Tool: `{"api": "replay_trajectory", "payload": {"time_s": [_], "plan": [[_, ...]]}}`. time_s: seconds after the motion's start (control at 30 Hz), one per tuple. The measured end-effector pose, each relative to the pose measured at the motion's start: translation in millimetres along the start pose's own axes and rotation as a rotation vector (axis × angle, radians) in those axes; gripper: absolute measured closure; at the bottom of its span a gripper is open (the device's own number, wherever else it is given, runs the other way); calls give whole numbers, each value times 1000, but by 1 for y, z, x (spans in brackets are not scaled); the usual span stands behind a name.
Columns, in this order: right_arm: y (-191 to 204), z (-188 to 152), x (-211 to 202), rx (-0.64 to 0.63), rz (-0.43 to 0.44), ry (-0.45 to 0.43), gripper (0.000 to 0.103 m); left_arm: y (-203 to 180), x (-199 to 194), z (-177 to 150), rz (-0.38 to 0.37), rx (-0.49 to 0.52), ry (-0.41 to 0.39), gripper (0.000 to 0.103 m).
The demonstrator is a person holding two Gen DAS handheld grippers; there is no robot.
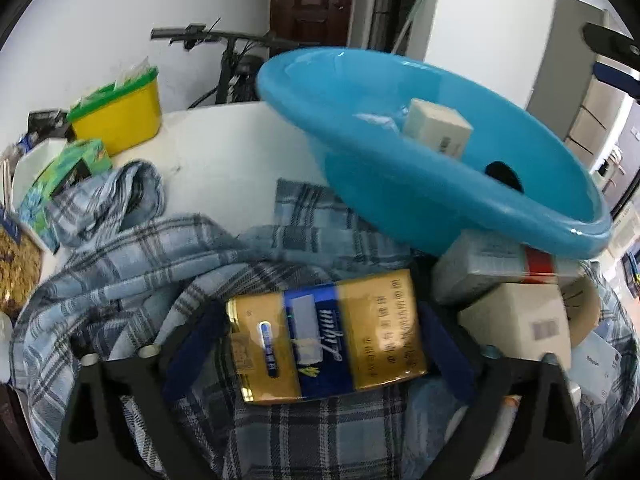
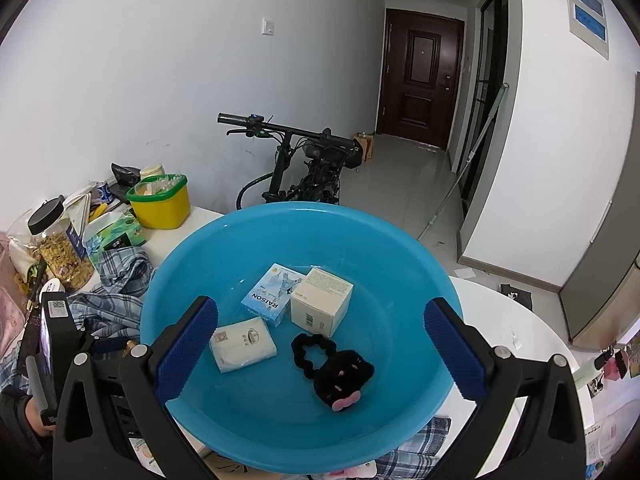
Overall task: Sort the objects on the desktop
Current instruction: 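Lift the Liqun tin with the left tool while the right tool grasps the orange soap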
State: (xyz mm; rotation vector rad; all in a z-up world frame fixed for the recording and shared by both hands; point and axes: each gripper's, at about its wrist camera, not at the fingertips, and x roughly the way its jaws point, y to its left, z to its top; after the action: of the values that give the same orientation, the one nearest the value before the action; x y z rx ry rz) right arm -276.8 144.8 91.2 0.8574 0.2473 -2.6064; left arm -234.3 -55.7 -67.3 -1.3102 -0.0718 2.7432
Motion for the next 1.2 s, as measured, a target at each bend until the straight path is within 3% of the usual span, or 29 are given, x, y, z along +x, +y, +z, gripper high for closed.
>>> {"api": "replay_trajectory", "payload": {"time_s": [0.5, 0.77, 1.0, 1.2], "plan": [[6, 5, -21, -27, -7, -34, 0, -9, -30, 6, -8, 38, -96, 13], [-5, -2, -52, -29, -44, -65, 0, 8, -44, 11, -22, -32, -134, 13], [-20, -69, -70, -72, -77, 35, 0, 7, -61, 11, -44, -36, -176, 13], [-28, -142, -54, -77, -99, 166, 2, 5, -67, 11, -35, -27, -189, 13]]}}
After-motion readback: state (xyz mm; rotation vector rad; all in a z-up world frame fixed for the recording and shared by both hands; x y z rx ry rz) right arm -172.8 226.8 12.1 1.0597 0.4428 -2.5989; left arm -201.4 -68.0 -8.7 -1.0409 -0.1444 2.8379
